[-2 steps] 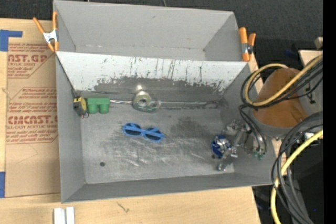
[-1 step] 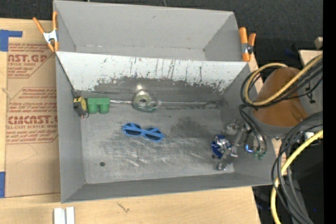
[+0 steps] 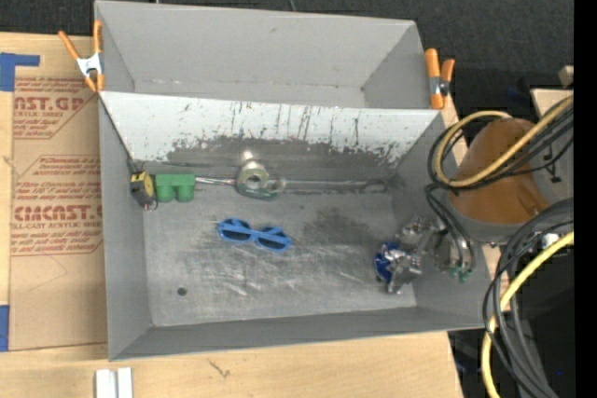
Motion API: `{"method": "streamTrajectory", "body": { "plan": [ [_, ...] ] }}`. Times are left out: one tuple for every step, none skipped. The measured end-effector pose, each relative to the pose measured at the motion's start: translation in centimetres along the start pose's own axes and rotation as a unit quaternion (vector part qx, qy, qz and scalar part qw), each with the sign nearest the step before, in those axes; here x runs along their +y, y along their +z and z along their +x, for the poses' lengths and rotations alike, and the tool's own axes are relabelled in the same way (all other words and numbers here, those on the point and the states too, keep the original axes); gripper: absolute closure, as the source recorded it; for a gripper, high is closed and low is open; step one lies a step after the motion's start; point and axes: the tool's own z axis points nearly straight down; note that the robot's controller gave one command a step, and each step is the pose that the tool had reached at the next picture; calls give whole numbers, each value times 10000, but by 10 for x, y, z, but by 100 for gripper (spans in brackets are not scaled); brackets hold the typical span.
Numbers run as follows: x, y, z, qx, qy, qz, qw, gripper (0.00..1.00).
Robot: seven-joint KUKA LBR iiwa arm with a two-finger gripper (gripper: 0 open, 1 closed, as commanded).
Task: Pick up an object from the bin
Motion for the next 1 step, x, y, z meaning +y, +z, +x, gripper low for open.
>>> {"method": "streamTrajectory", "body": {
  "plan": [
    [1, -8, 0, 33, -2, -2, 10000, 100]
  ]
}}
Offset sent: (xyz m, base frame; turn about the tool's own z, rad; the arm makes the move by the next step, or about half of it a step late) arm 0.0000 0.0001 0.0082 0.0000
